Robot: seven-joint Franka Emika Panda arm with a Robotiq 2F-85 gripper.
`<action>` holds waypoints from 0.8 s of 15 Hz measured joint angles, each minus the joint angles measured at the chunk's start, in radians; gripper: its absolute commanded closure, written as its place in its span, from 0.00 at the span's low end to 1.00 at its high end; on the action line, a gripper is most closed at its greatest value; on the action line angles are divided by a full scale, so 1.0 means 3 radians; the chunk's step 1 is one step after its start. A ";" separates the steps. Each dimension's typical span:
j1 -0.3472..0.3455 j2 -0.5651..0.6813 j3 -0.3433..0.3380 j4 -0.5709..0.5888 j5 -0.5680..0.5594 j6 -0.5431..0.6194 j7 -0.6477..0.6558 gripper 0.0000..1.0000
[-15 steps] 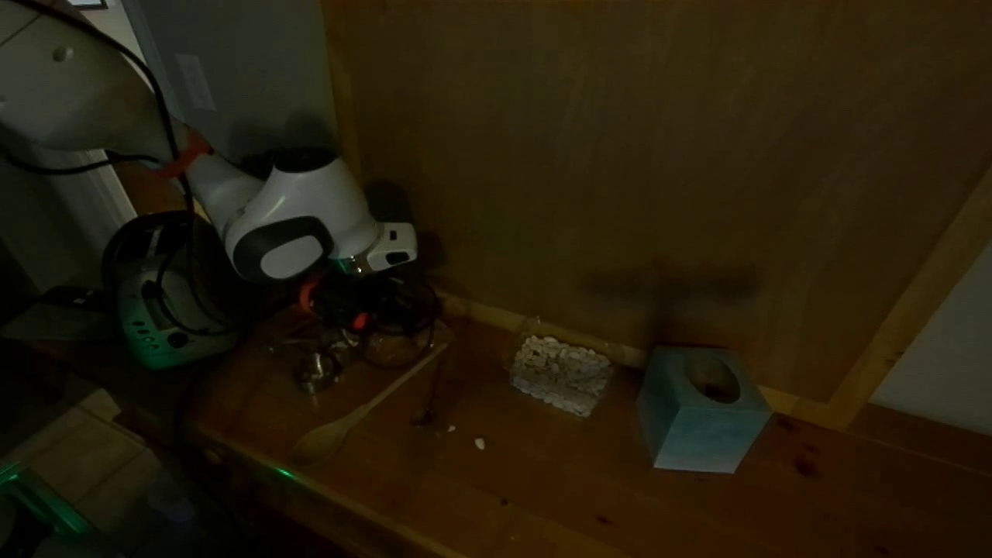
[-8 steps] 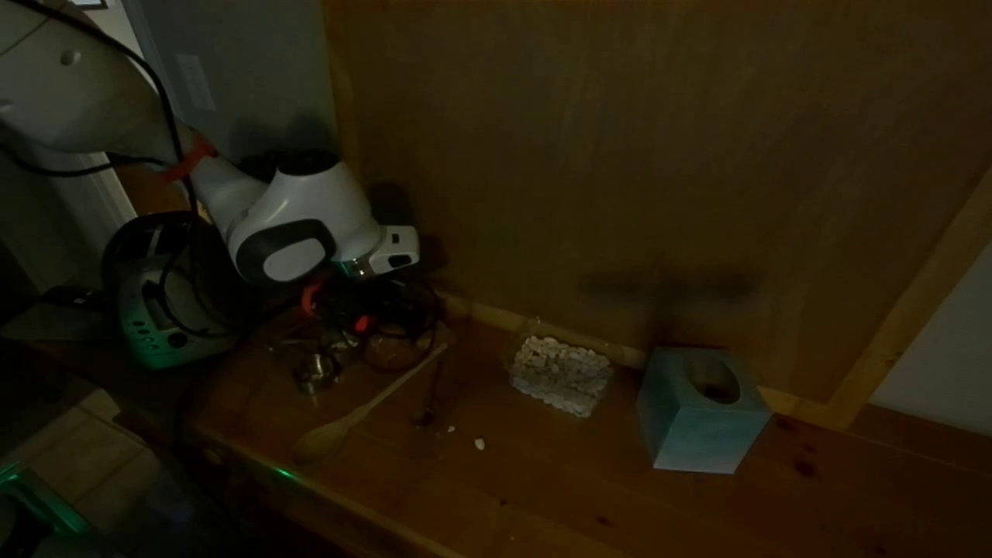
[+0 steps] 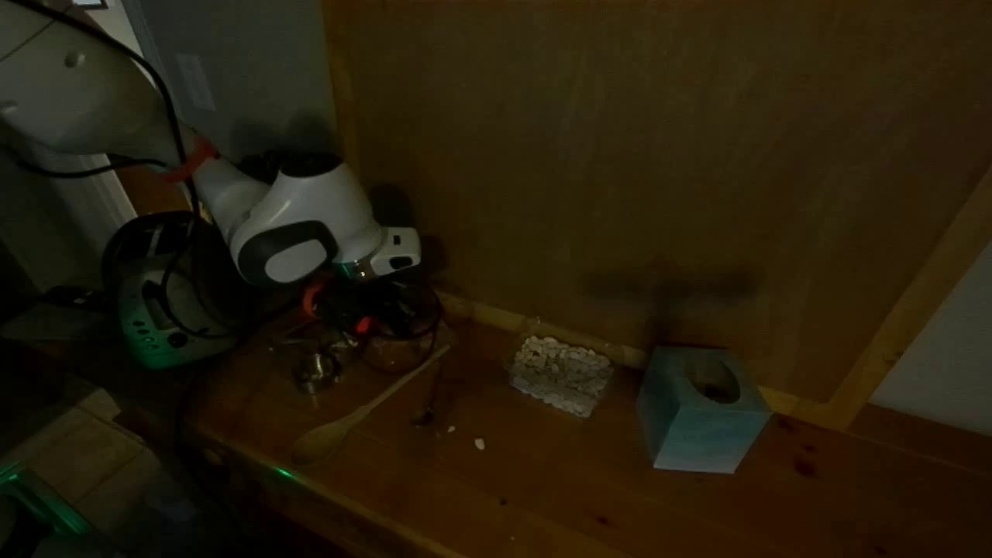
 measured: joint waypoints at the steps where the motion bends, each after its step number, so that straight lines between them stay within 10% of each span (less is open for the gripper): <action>1: 0.0000 0.0002 -0.0002 0.0007 -0.0001 0.0000 0.0000 0.99; 5: 0.0000 0.0018 -0.0018 0.0032 -0.0002 0.0000 0.0000 0.94; 6: 0.0000 0.0018 -0.0019 0.0033 -0.0002 0.0000 0.0000 0.71; 12: 0.0001 0.0018 -0.0022 0.0044 -0.0002 0.0021 0.0000 0.36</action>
